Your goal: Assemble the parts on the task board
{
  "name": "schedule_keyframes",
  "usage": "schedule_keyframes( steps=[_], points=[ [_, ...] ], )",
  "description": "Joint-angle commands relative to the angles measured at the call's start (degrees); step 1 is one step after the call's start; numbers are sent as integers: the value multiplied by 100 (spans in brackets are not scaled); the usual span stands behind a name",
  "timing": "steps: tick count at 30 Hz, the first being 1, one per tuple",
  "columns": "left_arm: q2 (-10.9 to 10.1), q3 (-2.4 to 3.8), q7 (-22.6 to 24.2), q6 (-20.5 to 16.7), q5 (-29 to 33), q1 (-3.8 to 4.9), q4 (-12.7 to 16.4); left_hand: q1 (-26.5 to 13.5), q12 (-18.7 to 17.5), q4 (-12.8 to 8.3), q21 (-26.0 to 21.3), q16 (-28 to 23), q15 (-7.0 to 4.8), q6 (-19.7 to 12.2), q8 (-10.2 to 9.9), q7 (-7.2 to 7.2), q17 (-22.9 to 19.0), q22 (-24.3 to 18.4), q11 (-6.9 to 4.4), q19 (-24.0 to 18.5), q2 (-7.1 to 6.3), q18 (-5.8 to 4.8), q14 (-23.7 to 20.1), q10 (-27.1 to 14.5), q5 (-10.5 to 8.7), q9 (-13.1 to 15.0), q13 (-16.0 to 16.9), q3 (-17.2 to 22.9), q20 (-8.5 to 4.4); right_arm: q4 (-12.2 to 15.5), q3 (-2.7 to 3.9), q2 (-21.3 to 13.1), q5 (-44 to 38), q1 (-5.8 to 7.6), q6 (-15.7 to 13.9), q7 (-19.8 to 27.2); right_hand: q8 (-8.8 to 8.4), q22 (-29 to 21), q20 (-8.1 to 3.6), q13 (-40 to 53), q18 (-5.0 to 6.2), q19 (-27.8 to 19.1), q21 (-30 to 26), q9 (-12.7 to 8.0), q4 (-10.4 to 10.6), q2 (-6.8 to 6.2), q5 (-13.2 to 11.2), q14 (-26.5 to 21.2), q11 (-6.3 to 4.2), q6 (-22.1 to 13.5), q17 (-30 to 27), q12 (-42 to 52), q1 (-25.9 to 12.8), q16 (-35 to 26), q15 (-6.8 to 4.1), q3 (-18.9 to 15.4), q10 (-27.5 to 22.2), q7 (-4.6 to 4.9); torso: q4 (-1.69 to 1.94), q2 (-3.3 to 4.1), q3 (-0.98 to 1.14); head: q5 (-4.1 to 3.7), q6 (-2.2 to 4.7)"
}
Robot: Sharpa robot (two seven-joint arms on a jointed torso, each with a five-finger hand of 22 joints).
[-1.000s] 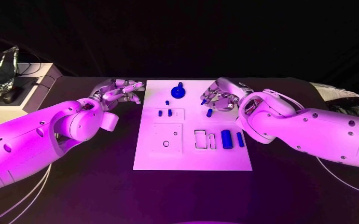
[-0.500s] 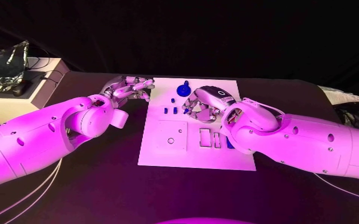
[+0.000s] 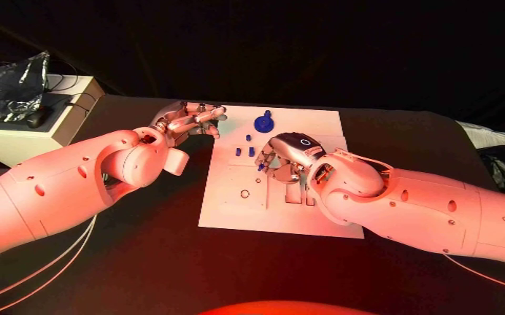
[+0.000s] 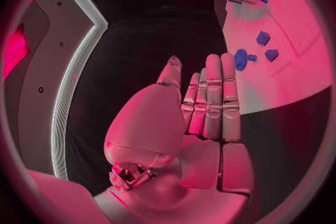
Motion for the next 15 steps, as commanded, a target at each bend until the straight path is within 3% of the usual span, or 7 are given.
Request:
schedule_keyframes(
  steps=[1,8,15],
  points=[
    [13,5,58,42,41,-2,20,18,12,-36,-36,33,3,-9,29,-8,-5,7,5,-4,-4,-69,-33,-39,29,8,-5,10,30,-11,-10,29,-170,-17,210,15,7,221,-3,4,91,37,-20,200,-18,70,-8,-37,-68,41,-5,24,-16,-10,11,21,90,22,1,7,2,45,-34],
    [19,5,60,46,40,-2,11,18,12,-36,-36,33,3,-9,29,-8,-5,7,5,-4,-4,-69,-33,-39,29,8,-5,10,30,-23,-30,84,-173,-82,264,45,7,221,-3,4,91,37,-20,200,-18,70,-8,-37,-68,41,-5,24,-16,-10,11,21,90,22,5,5,8,104,-109],
    [12,5,32,81,32,-2,0,-3,13,-31,-44,44,8,-37,20,0,-15,23,11,-5,-23,-68,-43,-55,25,5,-5,14,32,-50,-36,108,-176,-152,255,46,6,221,-5,4,93,50,-68,199,-25,70,-3,-35,-69,45,-20,23,-20,-13,10,24,92,22,5,0,-3,131,-138]
  ],
)
